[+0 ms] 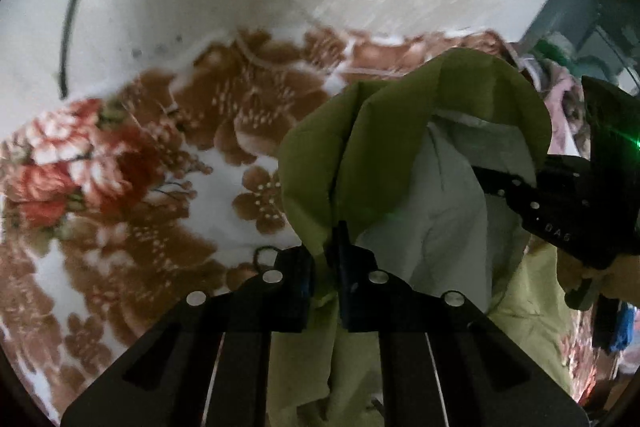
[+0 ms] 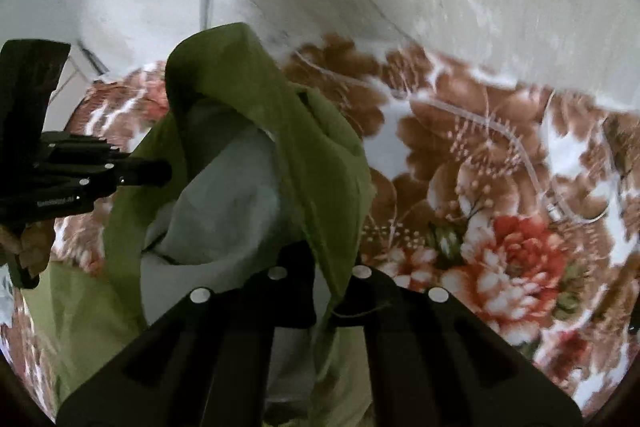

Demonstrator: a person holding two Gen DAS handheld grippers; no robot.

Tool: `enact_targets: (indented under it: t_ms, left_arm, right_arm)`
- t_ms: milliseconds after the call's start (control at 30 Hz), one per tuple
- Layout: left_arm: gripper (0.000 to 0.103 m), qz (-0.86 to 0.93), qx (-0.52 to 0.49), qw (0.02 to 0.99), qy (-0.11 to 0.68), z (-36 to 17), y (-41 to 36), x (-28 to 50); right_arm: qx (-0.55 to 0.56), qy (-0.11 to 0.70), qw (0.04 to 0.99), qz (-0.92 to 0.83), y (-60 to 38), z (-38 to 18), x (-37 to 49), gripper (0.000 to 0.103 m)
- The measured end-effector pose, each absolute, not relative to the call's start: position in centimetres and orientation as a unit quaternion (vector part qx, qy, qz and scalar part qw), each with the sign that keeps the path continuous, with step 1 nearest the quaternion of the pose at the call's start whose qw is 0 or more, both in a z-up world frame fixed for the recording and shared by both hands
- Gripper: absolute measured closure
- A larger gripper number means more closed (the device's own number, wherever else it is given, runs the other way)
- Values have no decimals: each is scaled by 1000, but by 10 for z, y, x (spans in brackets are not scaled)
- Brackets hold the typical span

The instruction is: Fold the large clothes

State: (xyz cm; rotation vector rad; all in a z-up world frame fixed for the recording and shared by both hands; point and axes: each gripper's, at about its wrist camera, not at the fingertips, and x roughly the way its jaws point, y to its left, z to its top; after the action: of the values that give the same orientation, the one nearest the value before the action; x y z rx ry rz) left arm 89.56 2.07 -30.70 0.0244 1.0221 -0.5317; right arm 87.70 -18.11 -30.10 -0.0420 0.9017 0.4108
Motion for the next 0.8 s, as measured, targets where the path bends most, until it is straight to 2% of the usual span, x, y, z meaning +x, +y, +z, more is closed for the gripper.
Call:
enact_targets:
  t_ms: [167, 367, 467, 633, 800]
  left_arm:
    - [94, -272, -6, 846, 459, -265, 32, 836]
    - [94, -307, -16, 844, 439, -255, 38, 740]
    - [94, -323, -31, 837, 440, -265, 43, 692]
    - [94, -323, -44, 829, 454, -305, 45, 617]
    - [94, -307, -48, 825, 473, -346, 46, 567]
  right_arm:
    - [-22, 418, 882, 218, -173, -256, 825, 99]
    - [-36, 413, 879, 237, -174, -248, 745, 99]
    - [-24, 426, 869, 252, -178, -257, 702, 97]
    - [-26, 464, 846, 262, -178, -296, 636, 81]
    - [-7, 500, 828, 253, -179, -336, 587, 81]
